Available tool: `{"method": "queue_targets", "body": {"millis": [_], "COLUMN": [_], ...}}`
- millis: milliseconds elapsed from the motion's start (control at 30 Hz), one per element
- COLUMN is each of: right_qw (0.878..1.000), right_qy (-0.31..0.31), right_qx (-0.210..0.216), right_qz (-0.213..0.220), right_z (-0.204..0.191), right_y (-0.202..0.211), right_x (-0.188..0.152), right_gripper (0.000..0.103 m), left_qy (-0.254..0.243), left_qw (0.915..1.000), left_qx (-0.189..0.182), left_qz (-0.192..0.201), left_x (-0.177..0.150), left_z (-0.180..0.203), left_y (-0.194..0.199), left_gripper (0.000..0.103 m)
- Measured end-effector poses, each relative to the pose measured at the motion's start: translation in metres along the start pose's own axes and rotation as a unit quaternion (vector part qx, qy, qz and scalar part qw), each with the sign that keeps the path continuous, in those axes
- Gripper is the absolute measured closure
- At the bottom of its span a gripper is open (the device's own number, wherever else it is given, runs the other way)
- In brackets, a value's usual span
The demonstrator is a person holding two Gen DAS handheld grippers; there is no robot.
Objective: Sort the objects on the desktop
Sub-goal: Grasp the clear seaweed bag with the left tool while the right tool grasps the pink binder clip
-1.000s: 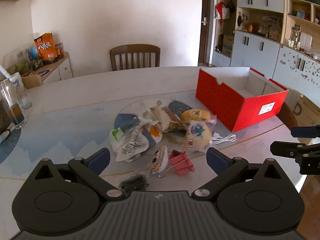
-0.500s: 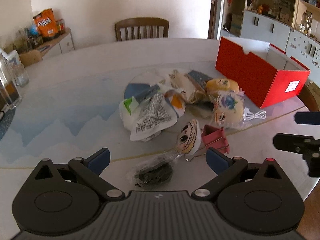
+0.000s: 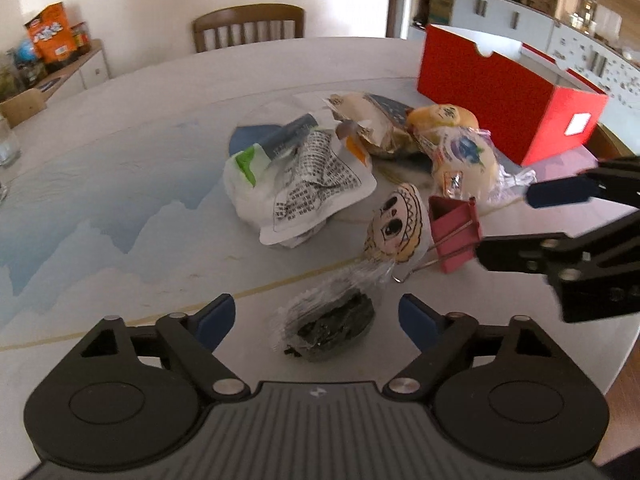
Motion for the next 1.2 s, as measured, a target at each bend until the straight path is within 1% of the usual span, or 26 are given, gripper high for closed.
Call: {"method": "queue_targets", "body": {"millis": [100,167,233,300,367,433,467,500,567,633,667,733,767,833,867,967,1200], "right_qw": [1.000,1.000,1.000,0.999,0.999,0.999,0.999,0.998,0.998,0.998,0.998,0.998,0.998,0.999,0.999,0.999,0.999], "right_qy": [0.004,0.006,0.009,0.014,0.016,0.016,0.016,0.015,0.015,0.015,0.013,0.009,0.008,0.003,-0.001,0.001,-0.013], "right_qx": [0.007,0.010,0.016,0.023,0.027,0.028,0.030,0.032,0.035,0.031,0.030,0.030,0.028,0.024,0.024,0.019,0.017], "right_qz": [-0.009,-0.012,-0.018,-0.026,-0.034,-0.039,-0.041,-0.043,-0.045,-0.046,-0.047,-0.048,-0.048,-0.048,-0.048,-0.043,-0.036], "right_z": [-0.006,-0.009,-0.013,-0.017,-0.021,-0.022,-0.023,-0.024,-0.025,-0.025,-0.024,-0.023,-0.022,-0.020,-0.018,-0.017,-0.013], "right_y": [-0.011,-0.016,-0.023,-0.029,-0.034,-0.038,-0.039,-0.041,-0.042,-0.042,-0.042,-0.041,-0.040,-0.039,-0.038,-0.034,-0.022], "right_x": [0.003,0.006,0.007,0.007,0.008,0.008,0.008,0.008,0.009,0.010,0.011,0.012,0.012,0.013,0.013,0.016,0.016], "right_gripper": [0.027,0.028,0.031,0.036,0.047,0.049,0.052,0.055,0.066,0.068,0.073,0.075,0.077,0.079,0.082,0.086,0.088], "left_qy": [-0.015,-0.019,-0.021,-0.023,-0.028,-0.034,-0.037,-0.039,-0.044,-0.045,-0.045,-0.044,-0.044,-0.042,-0.042,-0.041,-0.041], "left_qw": [0.9997,0.9993,0.9989,0.9984,0.9978,0.9971,0.9968,0.9963,0.9956,0.9947,0.9942,0.9934,0.9929,0.9923,0.9920,0.9908,0.9889], "left_qx": [-0.017,-0.030,-0.041,-0.050,-0.059,-0.067,-0.070,-0.075,-0.081,-0.091,-0.096,-0.105,-0.110,-0.116,-0.119,-0.129,-0.142], "left_qz": [-0.003,-0.007,-0.011,-0.014,-0.013,-0.013,-0.013,-0.013,-0.014,-0.015,-0.015,-0.014,-0.013,-0.012,-0.010,-0.004,0.012], "left_x": [0.000,0.000,0.000,0.001,0.001,0.003,0.003,0.004,0.003,0.003,0.003,0.004,0.005,0.007,0.008,0.012,0.025], "left_z": [0.000,0.000,-0.002,-0.003,-0.004,-0.004,-0.004,-0.003,-0.004,-0.003,-0.002,-0.002,-0.002,-0.001,-0.001,0.000,0.001], "left_y": [-0.002,-0.004,-0.006,-0.008,-0.008,-0.009,-0.009,-0.009,-0.009,-0.009,-0.008,-0.007,-0.006,-0.004,-0.003,0.002,0.012], "left_gripper": [0.024,0.035,0.039,0.044,0.049,0.054,0.057,0.057,0.059,0.061,0.062,0.063,0.067,0.068,0.068,0.069,0.069]}}
Point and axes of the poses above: each gripper's, at about its wrist camera, not at the fingertips, and y roughly against the way its jaws point, z to its right, x to its top, the point moved 8 cm from there along -y, roughly the way its jaws point, and after that the axes turned 4 degrees about y, right-handed, at the moved point
